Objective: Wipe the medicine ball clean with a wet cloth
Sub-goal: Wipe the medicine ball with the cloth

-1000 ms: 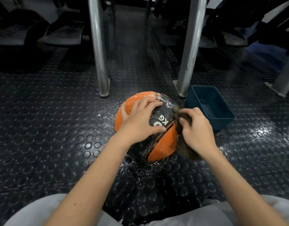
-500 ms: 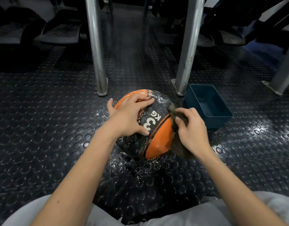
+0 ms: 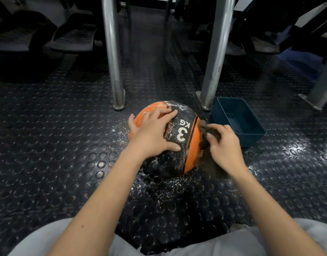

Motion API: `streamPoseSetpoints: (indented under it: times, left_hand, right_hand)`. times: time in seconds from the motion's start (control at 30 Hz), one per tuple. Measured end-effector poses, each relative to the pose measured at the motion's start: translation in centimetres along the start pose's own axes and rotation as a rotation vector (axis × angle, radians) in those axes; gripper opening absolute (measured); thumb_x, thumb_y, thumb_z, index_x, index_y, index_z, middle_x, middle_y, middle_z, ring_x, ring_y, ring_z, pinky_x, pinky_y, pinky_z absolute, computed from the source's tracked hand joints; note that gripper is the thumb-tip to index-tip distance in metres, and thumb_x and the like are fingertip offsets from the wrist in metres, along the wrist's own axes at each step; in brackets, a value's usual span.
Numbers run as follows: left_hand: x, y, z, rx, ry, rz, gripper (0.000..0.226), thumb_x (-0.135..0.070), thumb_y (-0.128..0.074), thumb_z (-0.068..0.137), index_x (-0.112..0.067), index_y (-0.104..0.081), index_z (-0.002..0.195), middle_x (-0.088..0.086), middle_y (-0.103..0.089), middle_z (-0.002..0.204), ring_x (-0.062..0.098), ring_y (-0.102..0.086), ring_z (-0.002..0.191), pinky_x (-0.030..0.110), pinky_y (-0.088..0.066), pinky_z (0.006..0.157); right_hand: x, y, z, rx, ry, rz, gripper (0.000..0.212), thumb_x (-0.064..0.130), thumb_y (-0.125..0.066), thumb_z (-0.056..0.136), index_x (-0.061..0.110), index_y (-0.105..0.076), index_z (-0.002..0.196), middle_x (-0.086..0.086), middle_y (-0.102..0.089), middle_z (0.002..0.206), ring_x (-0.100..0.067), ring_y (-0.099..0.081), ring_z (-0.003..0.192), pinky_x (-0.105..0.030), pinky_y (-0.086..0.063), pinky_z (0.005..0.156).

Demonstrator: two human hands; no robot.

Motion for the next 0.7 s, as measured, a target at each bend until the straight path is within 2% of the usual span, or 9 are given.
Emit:
streamPoseSetpoints:
  times: [0.07, 0.17, 0.23, 0.33, 0.4, 0.47, 0.53, 0.63, 0.7]
  left_hand:
    - [-0.4, -0.6, -0.3, -0.066, -0.003, 0.048, 0.095, -0.064, -0.072, 0.063, -0.047, -0.023, 0.143, -0.026, -0.023, 0.142, 0.003, -0.012, 0.135, 0.056, 0.015, 0.109]
    - [-0.8, -1.3, -0.4, -0.117, -0.009, 0.091, 0.093, -0.069, -0.065, 0.067, -0.046, -0.020, 0.145, -0.023, -0.023, 0.143, 0.007, -0.013, 0.134, 0.056, 0.014, 0.108]
    - [-0.9, -1.5, -0.3, -0.116, -0.017, 0.118, 0.093, -0.070, -0.062, 0.070, -0.045, -0.015, 0.146, -0.021, -0.020, 0.145, 0.008, -0.012, 0.134, 0.058, 0.014, 0.108]
    - [-0.7, -1.0, -0.1, -0.043, -0.007, 0.099, 0.099, -0.069, -0.066, 0.067, -0.046, -0.011, 0.146, -0.023, -0.015, 0.147, 0.007, -0.008, 0.135, 0.059, 0.015, 0.107]
    - [-0.5, -0.6, -0.1, 0.002, -0.008, 0.099, 0.103, -0.065, -0.070, 0.065, -0.046, -0.010, 0.146, -0.023, -0.013, 0.148, 0.006, -0.006, 0.136, 0.059, 0.015, 0.108]
    - [-0.4, -0.4, -0.2, 0.015, -0.008, 0.120, 0.105, -0.061, -0.073, 0.065, -0.046, -0.009, 0.147, -0.023, -0.012, 0.149, 0.006, -0.005, 0.136, 0.060, 0.014, 0.108]
    - [-0.3, -0.4, -0.2, 0.008, 0.006, 0.109, 0.106, -0.059, -0.075, 0.064, -0.046, -0.010, 0.146, -0.023, -0.012, 0.149, 0.006, -0.005, 0.135, 0.060, 0.013, 0.109]
    - [-0.1, -0.3, -0.2, -0.002, 0.020, 0.080, 0.106, -0.056, -0.077, 0.062, -0.047, -0.013, 0.146, -0.023, -0.014, 0.148, 0.005, -0.007, 0.135, 0.058, 0.012, 0.110]
    - [-0.1, -0.1, -0.1, 0.004, 0.022, 0.062, 0.106, -0.054, -0.078, 0.063, -0.046, -0.013, 0.146, -0.023, -0.014, 0.148, 0.005, -0.007, 0.136, 0.058, 0.012, 0.110]
  right_hand:
    - [-0.3, 1.0, 0.5, -0.035, -0.030, 0.003, 0.027, 0.011, -0.056, 0.092, 0.014, -0.061, 0.118, 0.003, -0.048, 0.101, -0.021, -0.052, 0.106, -0.020, -0.032, 0.084]
    - [1.6, 0.8, -0.6, 0.006, 0.190, 0.050, 0.027, 0.007, -0.060, 0.089, 0.013, -0.063, 0.115, 0.005, -0.049, 0.098, -0.006, -0.048, 0.094, -0.011, -0.033, 0.082]
    - [2.3, -0.2, -1.7, 0.058, 0.307, 0.029, 0.026, 0.008, -0.060, 0.089, 0.014, -0.063, 0.114, 0.007, -0.048, 0.097, -0.010, -0.049, 0.091, -0.019, -0.039, 0.083]
    - [1.1, -0.4, -1.2, 0.048, 0.218, -0.035, 0.027, 0.011, -0.057, 0.091, 0.016, -0.062, 0.118, 0.004, -0.048, 0.098, -0.021, -0.052, 0.096, -0.033, -0.043, 0.081]
    - [0.0, 0.2, -0.5, 0.066, 0.083, -0.129, 0.029, 0.016, -0.054, 0.094, 0.018, -0.059, 0.122, 0.002, -0.046, 0.102, -0.022, -0.050, 0.104, -0.032, -0.039, 0.082]
    - [-0.2, 0.6, -0.3, 0.039, 0.050, -0.166, 0.029, 0.018, -0.053, 0.095, 0.019, -0.058, 0.123, 0.003, -0.046, 0.104, -0.021, -0.049, 0.107, -0.028, -0.036, 0.080]
    - [1.1, 0.6, -0.6, -0.026, 0.177, -0.055, 0.028, 0.013, -0.057, 0.092, 0.016, -0.060, 0.119, 0.004, -0.046, 0.100, -0.018, -0.050, 0.100, -0.022, -0.033, 0.079]
    - [2.2, -0.6, -1.7, 0.018, 0.368, 0.079, 0.027, 0.012, -0.059, 0.090, 0.014, -0.063, 0.116, 0.002, -0.048, 0.098, -0.014, -0.050, 0.091, -0.020, -0.039, 0.080]
    - [1.1, -1.6, -1.9, 0.019, 0.364, 0.071, 0.027, 0.014, -0.055, 0.090, 0.014, -0.063, 0.116, 0.000, -0.049, 0.098, -0.018, -0.051, 0.091, -0.024, -0.042, 0.080]
Point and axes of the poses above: each hand's wrist, its own z-axis towards the middle knuckle, its own y-axis out of the back of the hand, x = y × z, the point moved 1 cm from there along z, towards the middle knuckle
